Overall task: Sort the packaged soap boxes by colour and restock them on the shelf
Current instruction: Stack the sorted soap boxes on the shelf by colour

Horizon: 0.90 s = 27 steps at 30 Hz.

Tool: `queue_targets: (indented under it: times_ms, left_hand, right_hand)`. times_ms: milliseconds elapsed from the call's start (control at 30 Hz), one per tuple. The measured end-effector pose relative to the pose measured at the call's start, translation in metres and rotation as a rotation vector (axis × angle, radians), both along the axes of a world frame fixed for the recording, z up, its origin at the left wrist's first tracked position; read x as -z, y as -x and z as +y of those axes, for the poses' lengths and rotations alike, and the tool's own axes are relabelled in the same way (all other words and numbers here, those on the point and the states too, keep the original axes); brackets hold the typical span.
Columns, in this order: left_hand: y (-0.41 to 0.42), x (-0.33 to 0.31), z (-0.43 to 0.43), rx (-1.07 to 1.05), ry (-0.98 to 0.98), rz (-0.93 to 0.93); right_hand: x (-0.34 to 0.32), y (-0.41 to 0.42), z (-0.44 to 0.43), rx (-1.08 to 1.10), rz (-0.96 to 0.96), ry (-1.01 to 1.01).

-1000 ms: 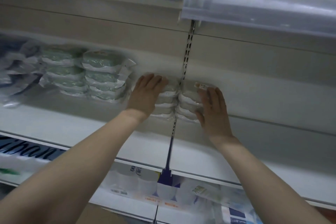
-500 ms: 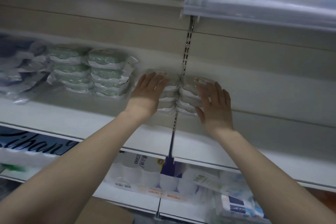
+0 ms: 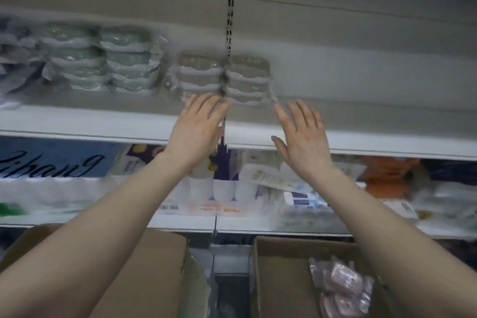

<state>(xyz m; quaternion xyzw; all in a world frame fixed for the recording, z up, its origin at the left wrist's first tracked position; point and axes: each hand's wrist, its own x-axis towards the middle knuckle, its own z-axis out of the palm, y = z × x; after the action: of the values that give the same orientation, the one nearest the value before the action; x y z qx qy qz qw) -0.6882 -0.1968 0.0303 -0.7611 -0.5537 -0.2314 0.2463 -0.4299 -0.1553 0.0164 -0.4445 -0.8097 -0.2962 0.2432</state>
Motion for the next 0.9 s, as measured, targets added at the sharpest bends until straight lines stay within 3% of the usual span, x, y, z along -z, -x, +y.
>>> queue_targets:
  times_ms: [233,467,700,900]
  left_hand:
    - [-0.077,0.062,-0.047,0.150,0.079,-0.092]
    - [-0.157,0.153,-0.074,0.269,0.272,-0.101]
    - [-0.258,0.267,-0.076,0.256,0.503,-0.112]
    - [-0.361,0.381,-0.082,0.166,0.788,-0.166]
  right_hand:
    - [0.054,-0.098,-0.088,0.108,-0.048,0.163]
    - [0.136,-0.190,-0.126,0.253,0.040,0.334]
    - [0.246,-0.288,-0.126,0.314,0.101,0.610]
    - [0.352,-0.380,-0.106,0.341,0.039,0.941]
